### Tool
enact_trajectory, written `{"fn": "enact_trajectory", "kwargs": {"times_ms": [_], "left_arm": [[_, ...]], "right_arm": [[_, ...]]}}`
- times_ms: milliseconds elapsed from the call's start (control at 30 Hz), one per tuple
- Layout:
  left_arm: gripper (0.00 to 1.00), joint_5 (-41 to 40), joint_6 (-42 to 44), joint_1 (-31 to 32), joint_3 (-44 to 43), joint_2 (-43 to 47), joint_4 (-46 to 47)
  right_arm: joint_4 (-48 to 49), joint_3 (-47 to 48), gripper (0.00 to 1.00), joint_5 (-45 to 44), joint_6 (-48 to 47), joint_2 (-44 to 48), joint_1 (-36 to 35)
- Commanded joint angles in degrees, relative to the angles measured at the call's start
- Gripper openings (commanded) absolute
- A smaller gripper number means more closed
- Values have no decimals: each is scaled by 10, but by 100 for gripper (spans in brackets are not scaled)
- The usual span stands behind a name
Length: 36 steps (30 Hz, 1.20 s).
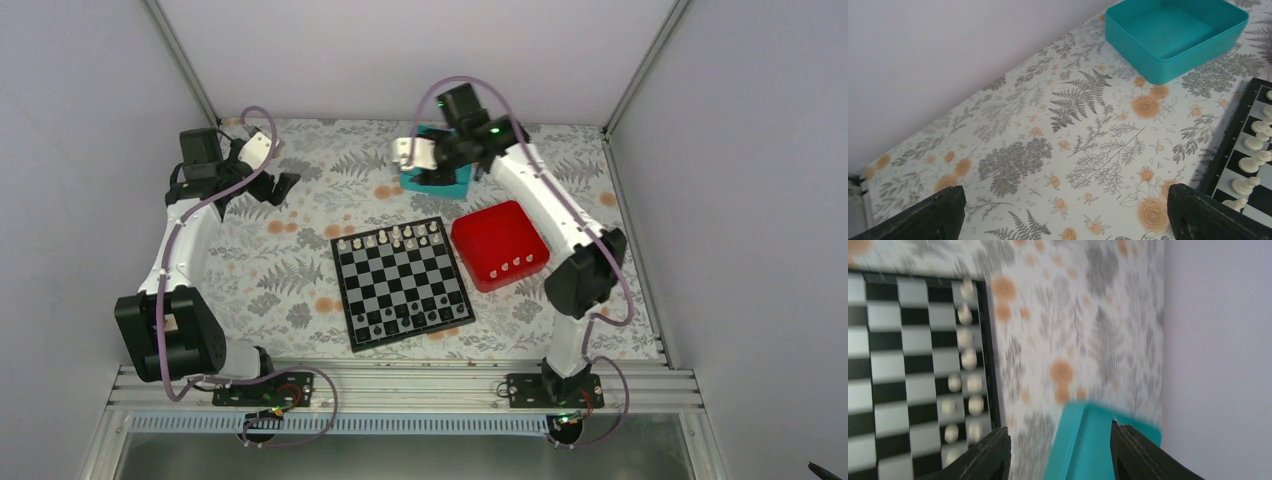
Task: Set up the chess pieces on the board
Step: Adjust the chess piece on the chessboard.
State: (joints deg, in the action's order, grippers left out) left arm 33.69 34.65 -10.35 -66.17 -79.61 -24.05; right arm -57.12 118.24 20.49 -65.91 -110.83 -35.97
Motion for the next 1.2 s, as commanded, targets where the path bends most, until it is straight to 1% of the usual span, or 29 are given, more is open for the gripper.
{"fn": "enact_trajectory", "kwargs": {"times_ms": [0, 100, 200, 300, 400, 500, 600, 700, 1000, 1167], "left_arm": [[100, 7, 5, 21, -24, -26, 2], [100, -15, -1, 36, -31, -48, 6], [100, -29, -5, 46, -30, -63, 13], [100, -47, -10, 51, -26, -74, 28], [100, -62, -11, 59, -26, -86, 29], [100, -83, -10, 69, -16, -89, 34], [100, -87, -9, 72, -9, -87, 36], [100, -88, -9, 72, -4, -85, 34], [100, -88, -15, 75, 8, -89, 44], [100, -85, -19, 80, 9, -91, 46]], "right_arm": [[-20, -116, 53, -45, 7, 49, 59], [27, -203, 51, -54, 11, 83, 77], [57, -240, 44, -42, 21, 79, 87], [63, -230, 39, -19, 31, 47, 87], [59, -201, 37, 4, 31, 3, 86], [59, -165, 35, 5, 35, -47, 77], [33, -118, 34, -2, 34, -89, 69], [-3, -85, 31, 9, 26, -108, 65], [-40, -150, 31, -15, 18, -76, 0], [-31, -159, 29, -14, 30, -82, -11]]}}
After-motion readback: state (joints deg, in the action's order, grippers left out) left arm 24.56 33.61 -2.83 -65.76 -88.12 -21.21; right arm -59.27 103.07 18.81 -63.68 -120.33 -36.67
